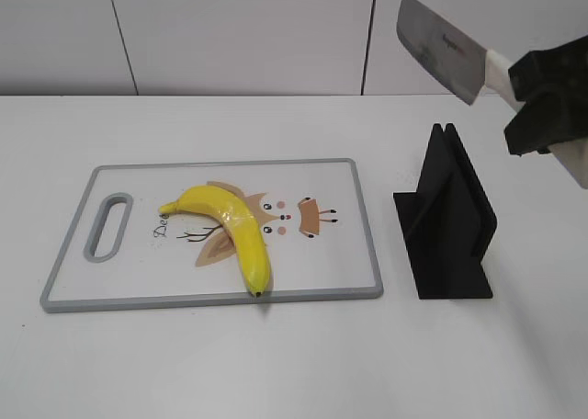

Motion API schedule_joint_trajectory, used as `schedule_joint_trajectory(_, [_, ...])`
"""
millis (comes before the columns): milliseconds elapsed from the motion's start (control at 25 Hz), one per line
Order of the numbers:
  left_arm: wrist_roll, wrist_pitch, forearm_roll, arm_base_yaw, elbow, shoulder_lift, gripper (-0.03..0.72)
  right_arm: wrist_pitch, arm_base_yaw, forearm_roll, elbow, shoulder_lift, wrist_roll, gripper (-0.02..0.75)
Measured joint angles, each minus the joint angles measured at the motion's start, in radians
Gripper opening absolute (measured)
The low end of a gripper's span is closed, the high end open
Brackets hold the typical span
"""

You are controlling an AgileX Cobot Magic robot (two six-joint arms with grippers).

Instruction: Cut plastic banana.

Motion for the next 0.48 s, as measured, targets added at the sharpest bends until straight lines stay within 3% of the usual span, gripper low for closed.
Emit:
schedule_joint_trajectory(280, [0.0, 0.009, -0.013, 0.0, 0.032, -0.222, 0.547, -0.01, 0.0, -0.007, 0.091, -0.018, 0.041, 0.169])
schedule_joint_trajectory(480, [0.001, -0.035, -0.056, 0.0, 0.093, -0.233, 0.537, -0.051, 0.0, -0.034, 0.138, -0.021, 0.091, 0.169])
